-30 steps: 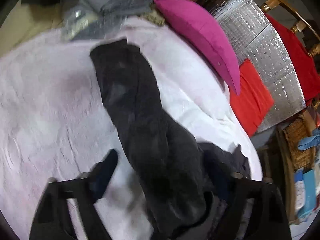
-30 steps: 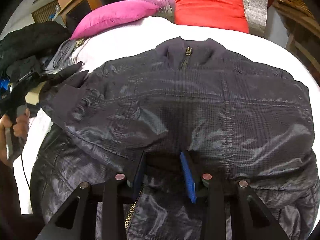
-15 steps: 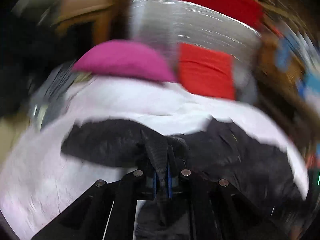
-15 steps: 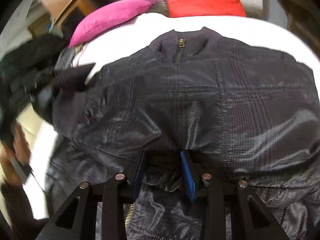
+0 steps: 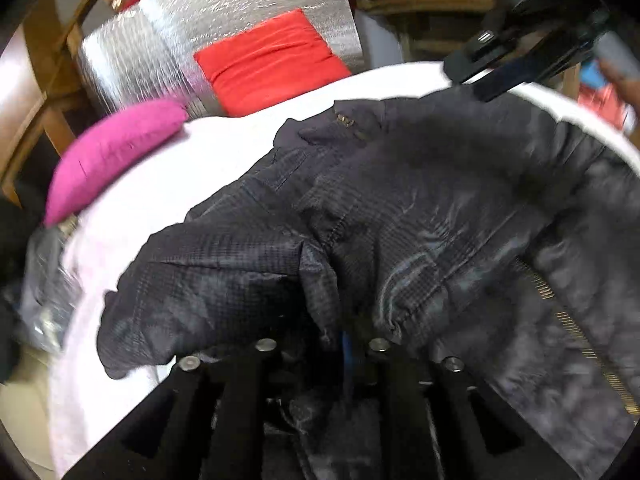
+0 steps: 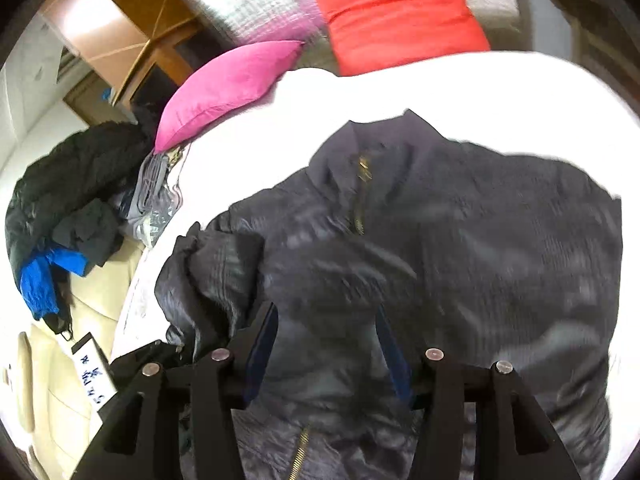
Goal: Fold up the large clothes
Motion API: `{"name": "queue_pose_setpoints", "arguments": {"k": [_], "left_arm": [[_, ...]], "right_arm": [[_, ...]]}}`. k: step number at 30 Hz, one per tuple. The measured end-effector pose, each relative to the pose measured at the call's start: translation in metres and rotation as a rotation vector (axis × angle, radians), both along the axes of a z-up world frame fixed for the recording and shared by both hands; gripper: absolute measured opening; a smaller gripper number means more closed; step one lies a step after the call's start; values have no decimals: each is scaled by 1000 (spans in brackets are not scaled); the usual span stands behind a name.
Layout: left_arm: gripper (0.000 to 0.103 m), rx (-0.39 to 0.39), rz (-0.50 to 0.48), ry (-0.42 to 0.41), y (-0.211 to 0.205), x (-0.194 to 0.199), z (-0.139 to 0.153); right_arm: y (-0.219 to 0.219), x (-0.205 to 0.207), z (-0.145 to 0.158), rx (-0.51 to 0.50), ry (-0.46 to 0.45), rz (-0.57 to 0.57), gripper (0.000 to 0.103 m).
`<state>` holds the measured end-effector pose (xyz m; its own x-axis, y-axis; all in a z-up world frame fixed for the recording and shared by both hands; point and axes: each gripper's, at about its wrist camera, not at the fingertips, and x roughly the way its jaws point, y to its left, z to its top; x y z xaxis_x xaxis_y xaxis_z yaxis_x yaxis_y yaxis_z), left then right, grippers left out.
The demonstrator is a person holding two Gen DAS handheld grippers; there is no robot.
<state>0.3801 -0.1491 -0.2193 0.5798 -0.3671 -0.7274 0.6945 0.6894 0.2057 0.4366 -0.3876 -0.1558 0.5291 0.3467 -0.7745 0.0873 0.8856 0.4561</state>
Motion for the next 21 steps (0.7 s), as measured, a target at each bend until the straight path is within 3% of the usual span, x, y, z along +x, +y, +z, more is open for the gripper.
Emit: {"name": "queue_pose_setpoints", "arguments": {"k": [2, 5, 8, 11, 13, 15, 18, 21], "left_arm": [[49, -75, -36, 65, 22, -2, 18], [65, -256, -36, 129, 71, -6, 50], [69, -388, 12, 169, 103, -8, 63], [69, -410, 78, 177, 139, -5, 66], [69, -479, 194, 200, 176, 13, 67], [69, -547, 417, 261, 222, 40, 56], [67, -504, 740, 329, 268, 67, 30], [67, -497, 873, 355, 287, 76, 22]], "right_arm": [[18, 16, 13, -26, 2, 47, 55], [53, 38, 28, -48, -7, 153, 58], [93, 66, 37, -41, -2, 255, 60], [134, 102, 41, 6, 29, 335, 65], [162, 128, 40, 14, 47, 364, 70], [192, 151, 35, 13, 69, 394, 70], [234, 182, 19, -34, 118, 396, 70], [268, 213, 0, -109, 171, 392, 70]]}}
